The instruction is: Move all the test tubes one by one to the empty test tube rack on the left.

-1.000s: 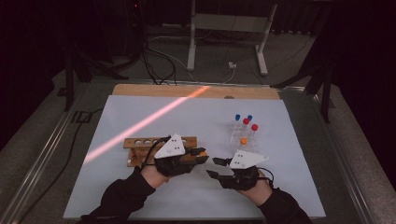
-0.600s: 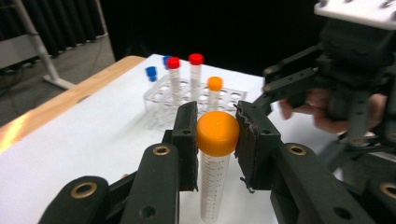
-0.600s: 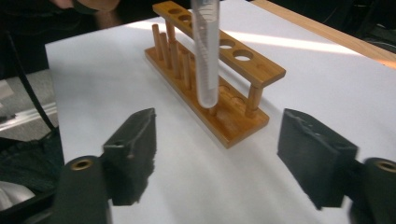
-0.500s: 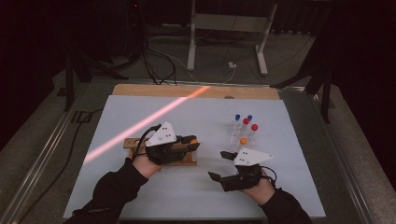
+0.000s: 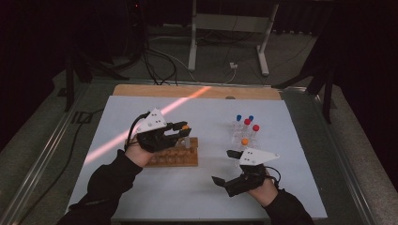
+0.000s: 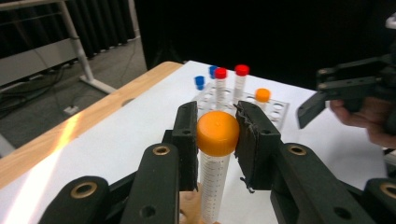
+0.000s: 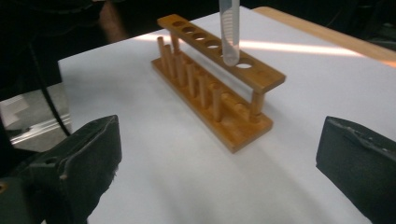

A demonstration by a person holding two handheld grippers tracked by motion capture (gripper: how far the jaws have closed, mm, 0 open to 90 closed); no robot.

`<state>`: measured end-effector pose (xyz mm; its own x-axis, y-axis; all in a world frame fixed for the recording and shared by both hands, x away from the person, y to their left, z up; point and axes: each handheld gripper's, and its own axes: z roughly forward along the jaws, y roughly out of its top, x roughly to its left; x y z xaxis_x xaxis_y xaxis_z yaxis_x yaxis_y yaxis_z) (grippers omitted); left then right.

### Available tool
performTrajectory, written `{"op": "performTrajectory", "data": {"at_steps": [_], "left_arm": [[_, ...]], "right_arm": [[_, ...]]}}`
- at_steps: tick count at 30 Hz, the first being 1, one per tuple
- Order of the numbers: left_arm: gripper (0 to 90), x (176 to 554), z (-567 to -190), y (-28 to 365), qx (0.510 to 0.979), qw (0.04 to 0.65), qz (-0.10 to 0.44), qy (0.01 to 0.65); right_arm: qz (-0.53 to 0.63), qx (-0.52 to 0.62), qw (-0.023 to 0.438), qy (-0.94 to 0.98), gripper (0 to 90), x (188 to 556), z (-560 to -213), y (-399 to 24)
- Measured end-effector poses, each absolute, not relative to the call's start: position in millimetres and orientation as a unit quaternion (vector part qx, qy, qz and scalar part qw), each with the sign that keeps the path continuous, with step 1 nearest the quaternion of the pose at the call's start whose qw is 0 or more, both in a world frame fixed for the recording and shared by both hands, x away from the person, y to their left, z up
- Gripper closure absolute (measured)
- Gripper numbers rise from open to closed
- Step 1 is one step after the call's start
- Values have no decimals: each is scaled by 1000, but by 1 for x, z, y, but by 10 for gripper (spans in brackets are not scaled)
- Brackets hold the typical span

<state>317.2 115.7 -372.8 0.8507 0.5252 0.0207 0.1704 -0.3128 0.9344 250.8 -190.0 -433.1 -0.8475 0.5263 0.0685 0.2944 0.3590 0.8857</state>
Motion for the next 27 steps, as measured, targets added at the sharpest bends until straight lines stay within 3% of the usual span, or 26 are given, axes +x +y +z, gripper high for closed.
{"op": "performTrajectory", "data": {"at_steps": [13, 27], "left_arm": [[718, 337, -387, 117, 793, 529, 179, 244], [718, 339, -422, 118, 794, 525, 157, 264]], "right_arm": [[512, 250, 129, 812, 1, 251, -433, -193], [511, 247, 128, 813, 1, 250, -434, -193]]}}
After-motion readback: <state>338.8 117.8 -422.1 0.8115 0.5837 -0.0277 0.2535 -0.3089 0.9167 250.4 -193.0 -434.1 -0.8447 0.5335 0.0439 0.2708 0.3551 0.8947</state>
